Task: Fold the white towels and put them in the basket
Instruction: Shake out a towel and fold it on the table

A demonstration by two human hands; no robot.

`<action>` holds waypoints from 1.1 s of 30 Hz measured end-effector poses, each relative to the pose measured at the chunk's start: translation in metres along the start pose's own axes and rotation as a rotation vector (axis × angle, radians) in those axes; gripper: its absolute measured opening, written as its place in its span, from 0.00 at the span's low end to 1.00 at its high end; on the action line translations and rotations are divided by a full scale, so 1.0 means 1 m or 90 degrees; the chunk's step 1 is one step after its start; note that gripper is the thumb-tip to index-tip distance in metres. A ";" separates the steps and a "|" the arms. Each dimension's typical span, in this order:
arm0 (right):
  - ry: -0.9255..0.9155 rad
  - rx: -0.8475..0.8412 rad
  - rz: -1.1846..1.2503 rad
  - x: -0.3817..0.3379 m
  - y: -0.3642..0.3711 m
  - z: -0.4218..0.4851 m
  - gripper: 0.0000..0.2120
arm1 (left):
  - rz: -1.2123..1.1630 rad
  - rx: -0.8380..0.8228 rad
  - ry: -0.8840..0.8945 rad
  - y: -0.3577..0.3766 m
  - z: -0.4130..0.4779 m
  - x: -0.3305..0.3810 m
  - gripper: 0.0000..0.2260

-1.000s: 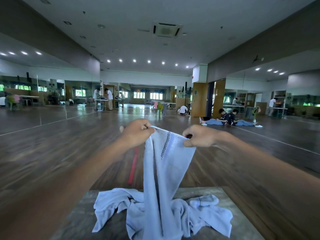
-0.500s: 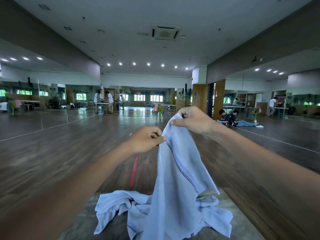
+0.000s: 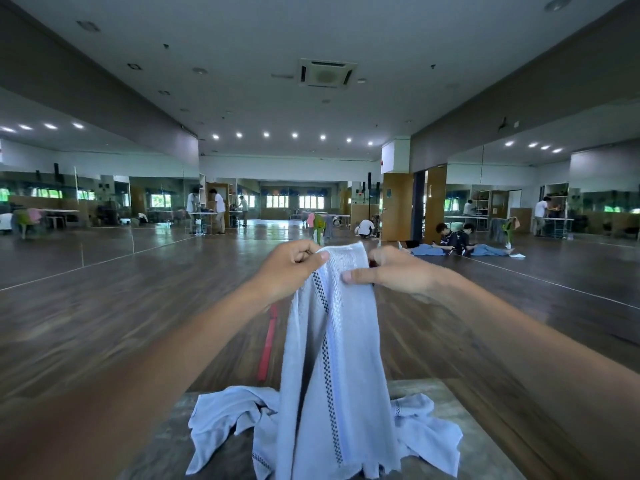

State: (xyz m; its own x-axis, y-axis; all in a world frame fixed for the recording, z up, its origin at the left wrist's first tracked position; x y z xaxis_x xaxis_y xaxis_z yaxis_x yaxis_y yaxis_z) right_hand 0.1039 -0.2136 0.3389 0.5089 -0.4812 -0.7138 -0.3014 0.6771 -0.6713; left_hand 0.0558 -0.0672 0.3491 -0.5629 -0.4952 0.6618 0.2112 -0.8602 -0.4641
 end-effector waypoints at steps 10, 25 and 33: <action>-0.006 0.038 0.063 -0.001 0.011 -0.006 0.13 | 0.078 0.013 0.048 -0.024 0.001 0.014 0.09; 0.116 -0.095 -0.143 0.043 -0.013 -0.024 0.07 | 0.070 0.228 -0.017 -0.120 0.006 0.003 0.10; 0.022 0.219 -0.077 -0.044 -0.115 0.002 0.06 | 0.089 0.279 -0.020 -0.174 0.015 0.004 0.13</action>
State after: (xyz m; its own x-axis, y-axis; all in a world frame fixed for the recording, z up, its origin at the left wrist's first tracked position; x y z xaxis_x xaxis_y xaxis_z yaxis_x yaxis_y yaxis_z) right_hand 0.1179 -0.2690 0.4480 0.4944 -0.5843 -0.6436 0.0507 0.7585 -0.6497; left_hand 0.0288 0.0786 0.4419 -0.4825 -0.6077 0.6308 0.6048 -0.7521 -0.2620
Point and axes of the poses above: each hand's wrist, its own z-axis towards the middle knuckle, its own y-axis out of the palm, x = y × z, the point moved 8 cm from there along z, towards the middle knuckle, and after that the axes turned 4 degrees about y, right-handed, at the moved point
